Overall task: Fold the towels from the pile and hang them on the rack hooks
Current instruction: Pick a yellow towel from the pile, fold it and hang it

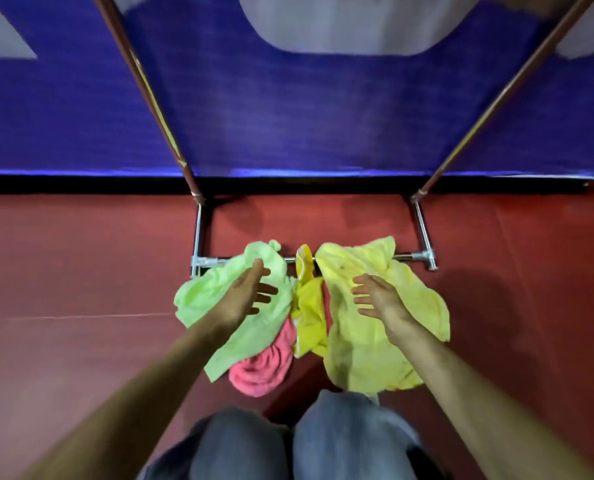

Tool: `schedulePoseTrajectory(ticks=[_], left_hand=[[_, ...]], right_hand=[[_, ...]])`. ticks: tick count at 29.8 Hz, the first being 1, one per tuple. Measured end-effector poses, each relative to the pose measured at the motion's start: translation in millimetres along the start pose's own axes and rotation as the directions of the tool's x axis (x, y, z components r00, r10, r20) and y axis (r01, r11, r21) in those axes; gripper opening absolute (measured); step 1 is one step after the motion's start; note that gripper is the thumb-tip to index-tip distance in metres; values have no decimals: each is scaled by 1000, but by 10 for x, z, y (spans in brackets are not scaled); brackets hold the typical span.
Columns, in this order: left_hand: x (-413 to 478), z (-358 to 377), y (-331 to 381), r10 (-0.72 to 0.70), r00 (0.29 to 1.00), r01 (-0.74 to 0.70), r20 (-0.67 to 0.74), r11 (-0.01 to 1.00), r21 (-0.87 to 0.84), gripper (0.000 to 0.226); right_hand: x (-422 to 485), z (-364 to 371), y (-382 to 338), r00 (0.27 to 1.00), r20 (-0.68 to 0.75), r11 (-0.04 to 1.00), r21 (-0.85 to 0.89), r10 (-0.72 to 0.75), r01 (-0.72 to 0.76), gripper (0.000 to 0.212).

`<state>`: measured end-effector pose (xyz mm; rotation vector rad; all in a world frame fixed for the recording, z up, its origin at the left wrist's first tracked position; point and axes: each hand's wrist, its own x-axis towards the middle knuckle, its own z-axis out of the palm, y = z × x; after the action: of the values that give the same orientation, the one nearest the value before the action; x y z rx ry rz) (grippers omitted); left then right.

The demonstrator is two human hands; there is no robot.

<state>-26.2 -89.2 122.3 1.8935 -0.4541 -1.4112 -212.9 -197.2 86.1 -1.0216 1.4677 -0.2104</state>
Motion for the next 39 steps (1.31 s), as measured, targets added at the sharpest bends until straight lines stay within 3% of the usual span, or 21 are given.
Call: schedulePoseTrajectory(ticks=[4,9,14,17,19,23,26,30,35,39], left_hand=[[189,83,-316,-62,997,60,38,997,52,51],[401,259,-497,-163,984,168,71,984,-65,52],[671,433,-661,-175,972,192,156,976,-99,47],[807,385,-745,-159,977,172,139,982,-82,46],[894,361,-866,-162,980,172,119,982,-76,45],[974,380,-1003,-197,974,209,115,972,-104,45],[986,384,-1063,-223,969,237,109,962,-134,44],[919,413,-1074,-236,964,252,120,958,-140,42],[736,386,-800,-163,975,179,154,979,-97,40],[486,360,-289,-70,983,79,170,996,-43,45]], right_hand=[[303,-60,375,998,-26,986,-153,63,-66,25],[718,48,673,998,-48,928,-369,38,-53,34],[1287,149,637,997,11,800,-596,-81,72,37],[1639,180,419,984,42,755,-637,-172,158,22],[1845,221,373,989,77,749,-647,-124,144,21],[2011,234,450,977,199,770,-634,72,73,41],[1958,297,632,975,216,709,-695,43,123,51],[1799,250,817,972,78,820,-524,-222,229,29],[1220,118,530,948,-23,923,-240,-316,302,20],[558,-40,129,948,-36,947,49,-315,317,17]])
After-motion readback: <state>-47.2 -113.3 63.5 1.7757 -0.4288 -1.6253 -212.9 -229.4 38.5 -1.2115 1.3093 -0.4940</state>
